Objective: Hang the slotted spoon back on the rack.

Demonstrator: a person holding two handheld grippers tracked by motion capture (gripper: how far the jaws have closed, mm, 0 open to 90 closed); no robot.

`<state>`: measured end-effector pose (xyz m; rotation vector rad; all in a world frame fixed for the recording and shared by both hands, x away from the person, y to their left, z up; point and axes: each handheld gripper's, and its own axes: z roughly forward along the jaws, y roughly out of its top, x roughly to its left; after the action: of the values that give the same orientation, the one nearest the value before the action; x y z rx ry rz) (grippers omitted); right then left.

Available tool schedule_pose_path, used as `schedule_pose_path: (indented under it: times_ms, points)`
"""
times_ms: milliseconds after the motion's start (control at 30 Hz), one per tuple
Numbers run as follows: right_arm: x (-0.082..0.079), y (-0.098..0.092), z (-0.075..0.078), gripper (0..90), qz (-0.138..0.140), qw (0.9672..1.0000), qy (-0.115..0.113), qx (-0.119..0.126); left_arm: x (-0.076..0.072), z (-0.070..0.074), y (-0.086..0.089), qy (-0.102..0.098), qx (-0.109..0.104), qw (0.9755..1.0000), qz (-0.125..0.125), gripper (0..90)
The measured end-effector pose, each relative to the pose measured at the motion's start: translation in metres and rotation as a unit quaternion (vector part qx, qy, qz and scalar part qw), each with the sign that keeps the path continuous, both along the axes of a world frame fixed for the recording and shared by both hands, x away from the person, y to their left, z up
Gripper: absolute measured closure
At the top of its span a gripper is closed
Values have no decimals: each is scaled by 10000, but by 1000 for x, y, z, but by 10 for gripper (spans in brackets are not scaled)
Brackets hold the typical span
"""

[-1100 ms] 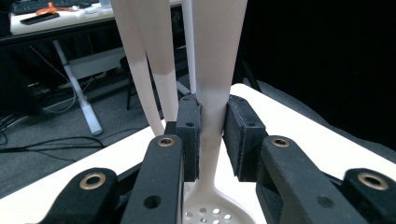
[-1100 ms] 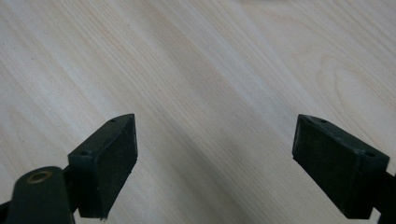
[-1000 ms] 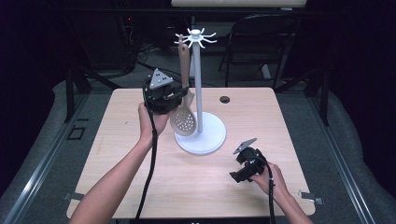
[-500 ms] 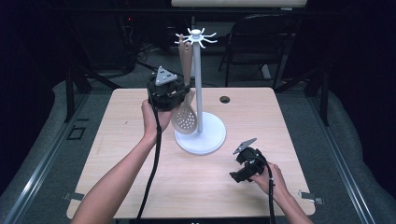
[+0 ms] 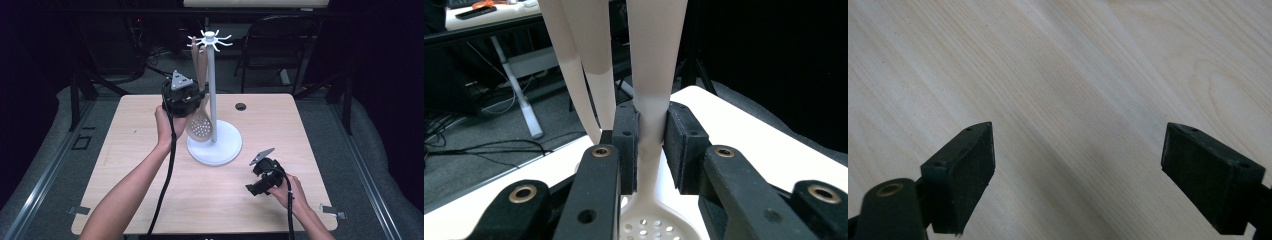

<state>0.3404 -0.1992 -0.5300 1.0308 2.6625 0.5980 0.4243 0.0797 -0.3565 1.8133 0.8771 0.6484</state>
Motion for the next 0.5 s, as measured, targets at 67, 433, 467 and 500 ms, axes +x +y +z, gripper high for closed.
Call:
schedule_pose_path:
  times_ms: [67,433,467,500]
  points:
    - [0,0,0,136,4,10000,7,-2,0,-1,-1,-20,-16,10000,12,764]
    - [0,0,0,136,19,10000,-6,11,-2,-7,-2,-124,-122,9998,97,723]
    - [0,0,0,136,21,10000,-8,9,-3,-8,-3,-141,-143,9998,97,719]
    - [0,0,0,136,22,10000,-3,13,-3,-8,-2,-131,-138,9998,89,712]
